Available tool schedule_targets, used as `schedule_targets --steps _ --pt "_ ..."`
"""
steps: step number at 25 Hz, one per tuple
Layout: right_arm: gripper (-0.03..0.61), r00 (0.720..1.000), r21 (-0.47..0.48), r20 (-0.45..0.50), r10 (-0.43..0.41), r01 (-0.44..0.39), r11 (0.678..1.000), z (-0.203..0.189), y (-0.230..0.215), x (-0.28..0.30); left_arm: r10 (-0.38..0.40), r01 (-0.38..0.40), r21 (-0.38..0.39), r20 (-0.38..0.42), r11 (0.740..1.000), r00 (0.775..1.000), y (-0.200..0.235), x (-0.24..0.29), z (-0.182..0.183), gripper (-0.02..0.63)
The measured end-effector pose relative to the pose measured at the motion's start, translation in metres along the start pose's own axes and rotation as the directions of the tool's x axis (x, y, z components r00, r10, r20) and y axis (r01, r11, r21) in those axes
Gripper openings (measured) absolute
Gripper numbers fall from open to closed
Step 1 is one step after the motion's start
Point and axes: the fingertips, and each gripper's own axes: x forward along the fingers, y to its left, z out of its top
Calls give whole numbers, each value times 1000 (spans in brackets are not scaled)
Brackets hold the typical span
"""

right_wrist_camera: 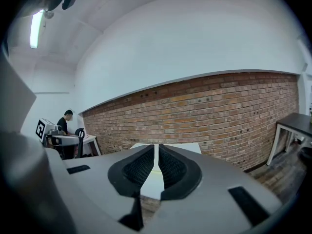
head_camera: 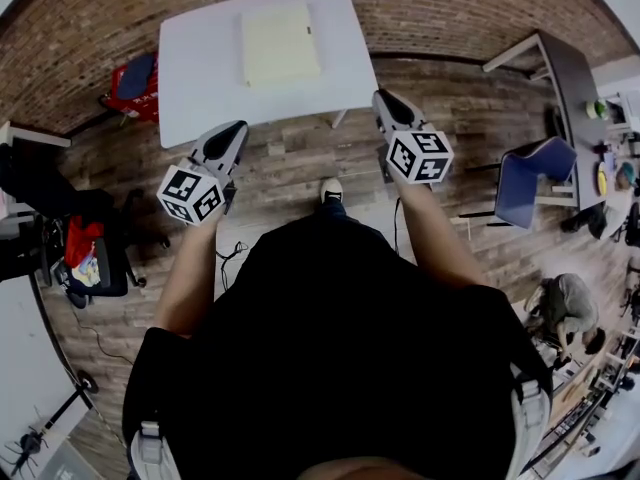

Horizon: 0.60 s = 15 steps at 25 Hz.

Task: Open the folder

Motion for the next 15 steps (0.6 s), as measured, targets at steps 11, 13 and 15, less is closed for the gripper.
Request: schedule_targets --steps 11,13,15 --pt "49 999 4 -31 35 -35 999 6 -38 45 33 -33 -24 -16 999 999 21 46 -1 14" --pt "49 998 6 -35 44 -44 999 8 -42 54 40 -41 -28 -19 999 999 26 52 -1 14" --pt "49 998 7 -39 52 -52 999 9 -45 61 46 -47 -31 -21 998 999 31 57 -1 14"
